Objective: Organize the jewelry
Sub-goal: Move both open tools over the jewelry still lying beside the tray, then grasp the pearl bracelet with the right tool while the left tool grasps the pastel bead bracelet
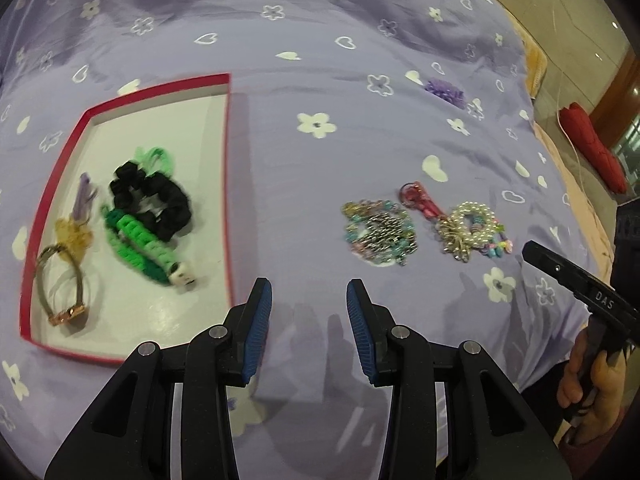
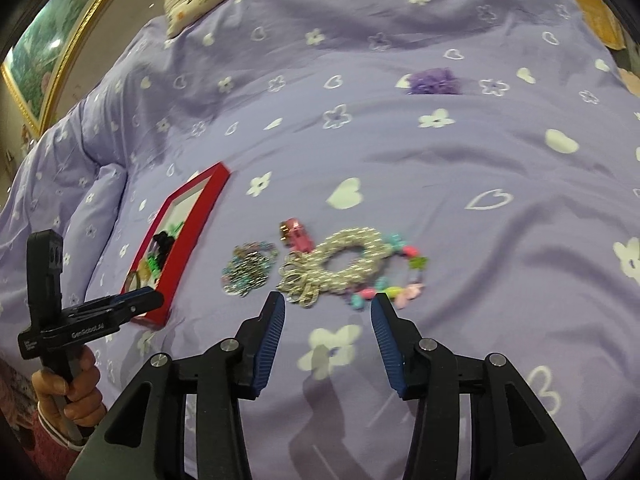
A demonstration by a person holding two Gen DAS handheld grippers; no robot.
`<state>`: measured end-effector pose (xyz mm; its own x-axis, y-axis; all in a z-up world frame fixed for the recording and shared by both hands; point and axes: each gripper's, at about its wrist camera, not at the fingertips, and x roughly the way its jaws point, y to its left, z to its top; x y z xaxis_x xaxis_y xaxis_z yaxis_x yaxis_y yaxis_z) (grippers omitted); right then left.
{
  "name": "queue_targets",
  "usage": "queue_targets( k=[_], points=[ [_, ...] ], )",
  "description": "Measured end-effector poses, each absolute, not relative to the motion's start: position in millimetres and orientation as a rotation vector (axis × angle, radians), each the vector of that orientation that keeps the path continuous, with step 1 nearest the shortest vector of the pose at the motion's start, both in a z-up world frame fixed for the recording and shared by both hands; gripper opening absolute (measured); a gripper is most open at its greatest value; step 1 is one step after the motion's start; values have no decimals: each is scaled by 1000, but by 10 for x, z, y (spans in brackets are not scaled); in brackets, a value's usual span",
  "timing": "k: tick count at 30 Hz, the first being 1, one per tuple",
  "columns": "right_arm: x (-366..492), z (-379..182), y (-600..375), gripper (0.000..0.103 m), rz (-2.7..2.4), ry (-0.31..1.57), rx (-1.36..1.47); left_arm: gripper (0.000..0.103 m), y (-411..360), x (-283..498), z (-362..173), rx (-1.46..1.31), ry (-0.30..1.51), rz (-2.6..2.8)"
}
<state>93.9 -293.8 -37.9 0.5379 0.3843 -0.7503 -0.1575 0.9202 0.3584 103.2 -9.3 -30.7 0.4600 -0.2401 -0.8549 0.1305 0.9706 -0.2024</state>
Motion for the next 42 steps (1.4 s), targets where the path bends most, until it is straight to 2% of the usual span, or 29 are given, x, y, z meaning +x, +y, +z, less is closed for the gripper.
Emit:
queue_targets(
  k=[21,22,23,29,33,42],
  points=[
    [1542,-674,-2794,45,330,1002,148,37,-642,1458,-319,-52,1083,-309],
    [1553,-689,-2778,35,322,1002,132,37,-658,1478,-322,-51,1084,-310],
    [1558,-700,-2767,14,310,1001,115,37,-677,1504,-324,-49,1086,-313],
    [1476,-576,-2970,14,281,941,149,38,-828,1650,-335,-49,1090,-339],
    [1415,-430,-3220,14,266,895,218,45,-1018,1759,-379,-48,1106,-374],
    [1358,-397,-3750,14,159,876,277,47,-1351,1873,-534,21,1145,-361]
  ],
)
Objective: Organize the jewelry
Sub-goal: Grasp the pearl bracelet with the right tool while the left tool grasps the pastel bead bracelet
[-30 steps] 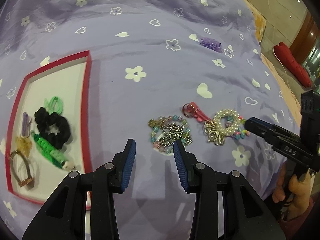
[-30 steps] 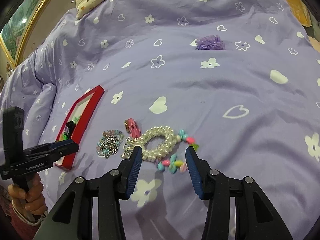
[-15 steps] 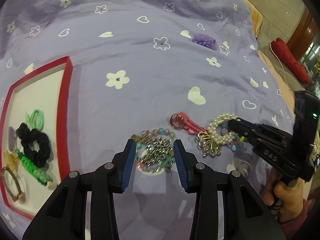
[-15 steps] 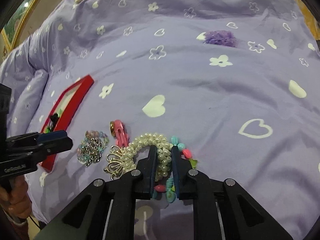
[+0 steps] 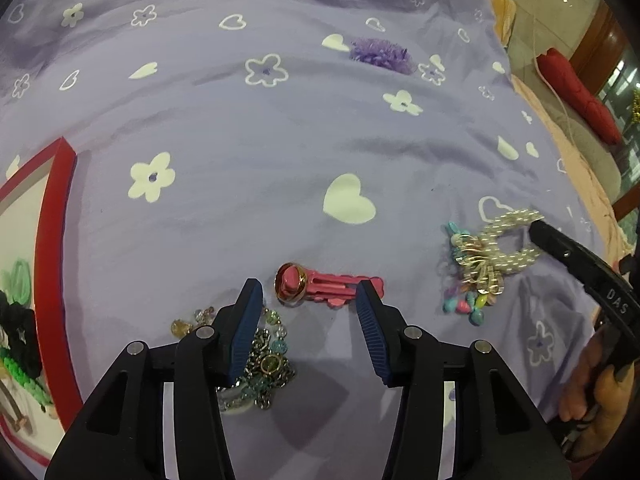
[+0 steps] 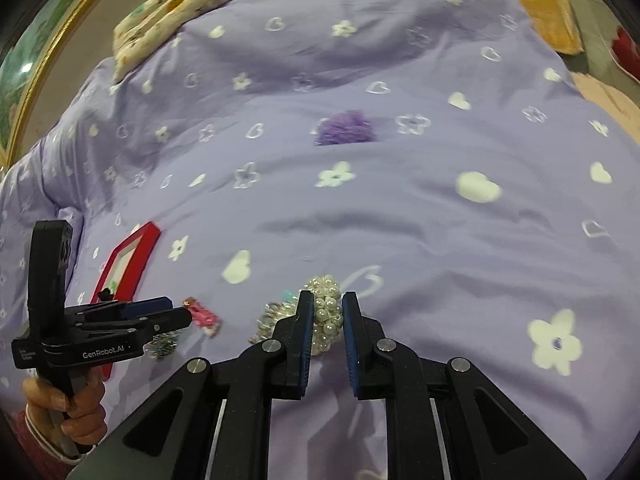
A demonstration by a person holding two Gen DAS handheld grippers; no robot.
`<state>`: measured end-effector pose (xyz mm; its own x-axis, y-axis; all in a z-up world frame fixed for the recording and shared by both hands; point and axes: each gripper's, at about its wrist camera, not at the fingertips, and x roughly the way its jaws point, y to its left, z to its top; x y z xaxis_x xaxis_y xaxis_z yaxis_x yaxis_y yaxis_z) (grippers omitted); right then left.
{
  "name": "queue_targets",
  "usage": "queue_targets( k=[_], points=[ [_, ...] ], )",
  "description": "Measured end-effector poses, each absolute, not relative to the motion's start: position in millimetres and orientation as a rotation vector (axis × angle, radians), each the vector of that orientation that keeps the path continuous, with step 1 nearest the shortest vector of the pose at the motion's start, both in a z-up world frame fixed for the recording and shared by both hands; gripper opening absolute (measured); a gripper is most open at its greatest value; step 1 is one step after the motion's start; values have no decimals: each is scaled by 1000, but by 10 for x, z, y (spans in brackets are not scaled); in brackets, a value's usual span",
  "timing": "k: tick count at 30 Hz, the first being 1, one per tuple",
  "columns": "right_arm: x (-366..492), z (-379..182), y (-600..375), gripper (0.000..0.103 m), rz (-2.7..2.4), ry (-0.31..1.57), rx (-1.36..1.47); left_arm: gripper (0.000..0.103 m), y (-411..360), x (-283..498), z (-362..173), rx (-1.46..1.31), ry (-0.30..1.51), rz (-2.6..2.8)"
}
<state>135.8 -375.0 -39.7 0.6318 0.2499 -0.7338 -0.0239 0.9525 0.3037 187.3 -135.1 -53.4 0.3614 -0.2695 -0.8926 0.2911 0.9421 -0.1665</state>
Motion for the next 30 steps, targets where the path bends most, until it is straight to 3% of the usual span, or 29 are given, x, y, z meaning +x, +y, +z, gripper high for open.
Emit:
queue_targets(
  k=[5,13,15,16,17,22,24,25,26,27,30],
  points=[
    [1251,-345,-3967,14,102,823,316,48,-1398,1701,-506,-17,1167,-418],
    [1250,-519,-4122,20,51,897,345,48,-1835,1646,-441,12,1141,-516],
    [1281,-556,-4140,32,59,927,360,48,-1977,1657,-432,42,1125,-538],
    [1301,-574,-4141,45,61,936,360,48,-2042,1667,-443,56,1129,-550],
    [1333,-600,-4129,49,63,951,349,48,-2119,1685,-468,70,1135,-567],
    [1395,-664,-4090,48,68,977,333,48,-2350,1725,-653,126,1156,-597],
    [1395,-673,-4091,44,71,979,329,33,-2388,1706,-653,143,1138,-612],
    [1391,-675,-4087,37,73,978,325,21,-2398,1702,-650,141,1137,-625],
    [1390,-678,-4077,21,77,980,322,13,-2398,1699,-647,133,1140,-643],
    [1392,-685,-4074,14,80,983,321,12,-2392,1685,-630,132,1137,-649],
    [1354,-636,-4051,14,87,959,311,11,-2340,1634,-588,131,1121,-647]
  ],
)
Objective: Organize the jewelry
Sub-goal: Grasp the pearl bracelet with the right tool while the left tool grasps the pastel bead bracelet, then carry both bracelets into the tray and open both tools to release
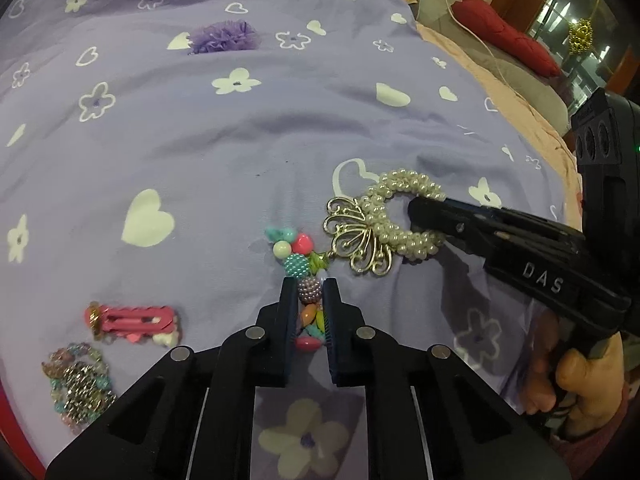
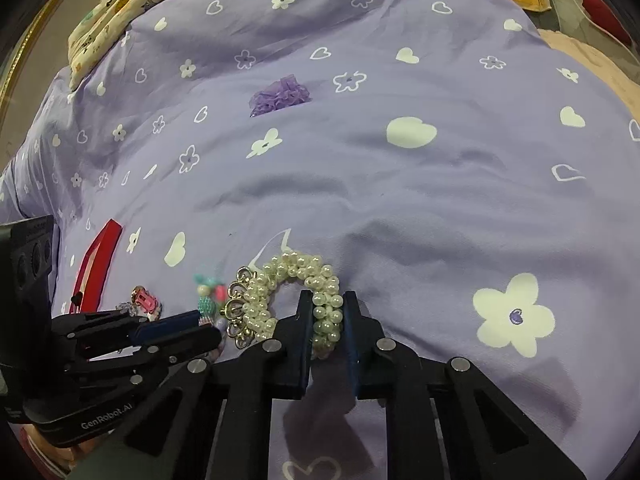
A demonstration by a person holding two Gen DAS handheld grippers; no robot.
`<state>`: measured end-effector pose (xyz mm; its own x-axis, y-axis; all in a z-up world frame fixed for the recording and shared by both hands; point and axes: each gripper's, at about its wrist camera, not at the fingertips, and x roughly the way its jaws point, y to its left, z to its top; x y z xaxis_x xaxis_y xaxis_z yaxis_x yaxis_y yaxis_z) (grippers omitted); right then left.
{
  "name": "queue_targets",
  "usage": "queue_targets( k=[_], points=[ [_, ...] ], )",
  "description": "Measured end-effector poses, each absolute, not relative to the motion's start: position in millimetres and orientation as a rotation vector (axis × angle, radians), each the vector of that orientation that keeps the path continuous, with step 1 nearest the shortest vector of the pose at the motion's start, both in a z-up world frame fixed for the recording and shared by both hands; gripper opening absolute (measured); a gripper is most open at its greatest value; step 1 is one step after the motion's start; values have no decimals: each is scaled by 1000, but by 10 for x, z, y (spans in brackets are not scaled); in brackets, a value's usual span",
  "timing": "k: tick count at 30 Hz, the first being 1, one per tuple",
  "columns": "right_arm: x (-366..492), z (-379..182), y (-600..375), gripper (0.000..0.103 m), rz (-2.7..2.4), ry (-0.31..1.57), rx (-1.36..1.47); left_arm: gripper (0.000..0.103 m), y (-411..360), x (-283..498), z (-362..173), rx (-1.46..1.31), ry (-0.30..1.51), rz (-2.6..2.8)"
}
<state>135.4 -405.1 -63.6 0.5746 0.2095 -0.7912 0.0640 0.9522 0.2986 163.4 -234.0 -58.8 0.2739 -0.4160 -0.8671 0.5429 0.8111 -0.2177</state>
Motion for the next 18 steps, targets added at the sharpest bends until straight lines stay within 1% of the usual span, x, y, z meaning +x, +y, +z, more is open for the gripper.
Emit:
queue_targets(
  k=[3,18],
  points=[
    [1295,-554,-4036,12,101,928,316,11,-2183,1578,-507,97,1103,-635],
    [1168,0,-3543,12,258,818,318,11,-1217,1241,69,-47,971,-545]
  ],
)
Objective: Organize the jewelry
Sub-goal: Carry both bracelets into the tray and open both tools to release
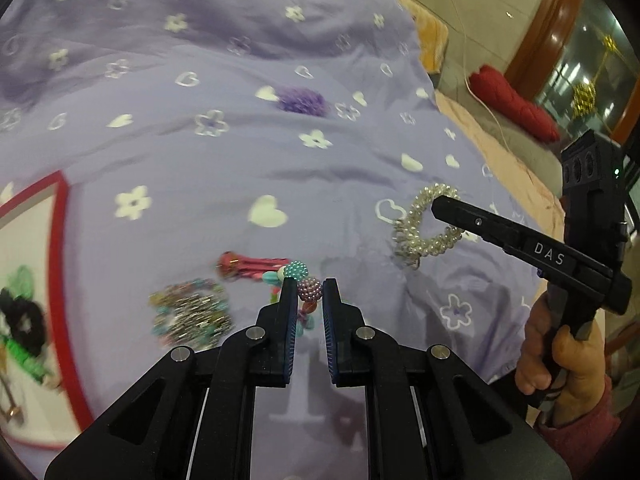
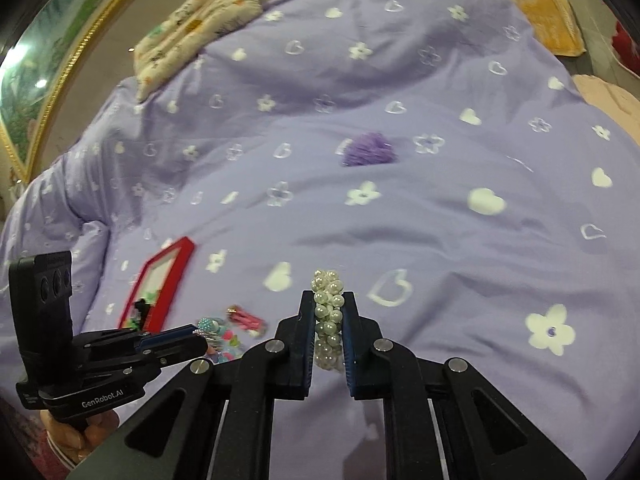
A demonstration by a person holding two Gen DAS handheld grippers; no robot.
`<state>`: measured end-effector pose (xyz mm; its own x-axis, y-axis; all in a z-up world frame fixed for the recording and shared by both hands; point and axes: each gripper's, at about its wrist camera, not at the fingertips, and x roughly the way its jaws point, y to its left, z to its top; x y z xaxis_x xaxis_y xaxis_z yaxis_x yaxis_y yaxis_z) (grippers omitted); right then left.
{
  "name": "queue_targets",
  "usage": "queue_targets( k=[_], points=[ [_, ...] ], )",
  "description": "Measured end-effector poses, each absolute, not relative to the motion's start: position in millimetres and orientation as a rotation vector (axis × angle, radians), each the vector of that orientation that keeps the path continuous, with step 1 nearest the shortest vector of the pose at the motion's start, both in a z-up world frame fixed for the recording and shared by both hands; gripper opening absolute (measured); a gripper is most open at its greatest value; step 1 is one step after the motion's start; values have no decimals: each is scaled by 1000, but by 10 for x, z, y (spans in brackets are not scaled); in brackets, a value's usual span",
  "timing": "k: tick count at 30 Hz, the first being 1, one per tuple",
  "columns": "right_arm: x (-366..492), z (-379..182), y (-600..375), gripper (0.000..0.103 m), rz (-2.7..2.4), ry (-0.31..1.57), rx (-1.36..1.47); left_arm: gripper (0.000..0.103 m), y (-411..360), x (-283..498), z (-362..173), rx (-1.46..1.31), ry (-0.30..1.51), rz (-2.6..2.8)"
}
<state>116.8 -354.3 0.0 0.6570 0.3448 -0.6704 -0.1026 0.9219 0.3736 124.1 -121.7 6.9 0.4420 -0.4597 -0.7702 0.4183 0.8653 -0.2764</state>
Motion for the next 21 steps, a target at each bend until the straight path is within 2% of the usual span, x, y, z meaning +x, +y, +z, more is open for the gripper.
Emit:
queue_targets(
  k=[21],
  points=[
    [1197,35,-2315,12,518,860,271,11,388,896,182,-240,910,-262]
  ],
)
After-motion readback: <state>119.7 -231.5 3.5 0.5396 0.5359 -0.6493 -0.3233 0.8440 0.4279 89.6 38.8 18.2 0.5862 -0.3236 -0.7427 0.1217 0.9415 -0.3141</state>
